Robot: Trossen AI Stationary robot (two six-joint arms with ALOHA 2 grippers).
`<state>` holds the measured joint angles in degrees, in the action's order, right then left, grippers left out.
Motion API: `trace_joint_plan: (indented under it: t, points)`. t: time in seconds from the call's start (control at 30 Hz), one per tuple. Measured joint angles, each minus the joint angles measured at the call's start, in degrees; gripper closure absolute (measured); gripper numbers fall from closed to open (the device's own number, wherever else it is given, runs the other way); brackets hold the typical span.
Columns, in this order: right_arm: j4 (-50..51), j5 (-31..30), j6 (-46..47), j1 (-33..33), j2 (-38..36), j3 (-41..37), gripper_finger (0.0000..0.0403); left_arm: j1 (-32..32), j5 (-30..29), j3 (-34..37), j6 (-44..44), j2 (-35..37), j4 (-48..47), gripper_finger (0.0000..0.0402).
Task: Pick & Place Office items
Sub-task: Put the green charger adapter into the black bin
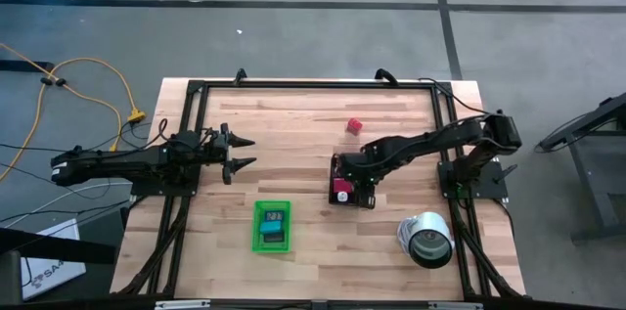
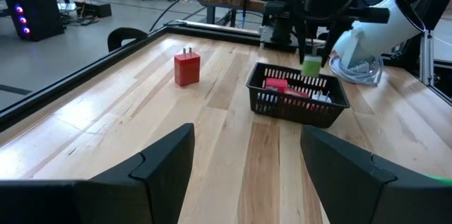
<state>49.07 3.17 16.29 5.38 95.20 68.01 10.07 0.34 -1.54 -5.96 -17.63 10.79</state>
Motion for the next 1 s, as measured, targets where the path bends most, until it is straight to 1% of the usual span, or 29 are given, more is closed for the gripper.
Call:
trace_joint_plan:
  t: [0.23, 0.5, 0.77, 1.0]
  points:
    - [-1.34, 1.78, 0.14, 1.07, 0.0, 0.0, 0.028, -0.01, -0.01, 0.0, 0.0, 0.01, 0.0, 0.0149]
    - [-1.29, 2.79, -0.88, 1.38, 3.7, -0.02, 0.0279, -0.02, 0.0, 0.0, 0.0, 0.0, 0.0, 0.0149]
    - [-2.95, 3.04, -1.49, 1.38, 3.71, 0.0, 0.0279, -0.02, -0.02, 0.0, 0.0, 0.0, 0.0, 0.0149]
    - [-4.68, 4.55, -1.49, 1.45, 4.85, 0.01, 0.0279, -0.02, -0.02, 0.0, 0.0, 0.0, 0.0, 0.0149]
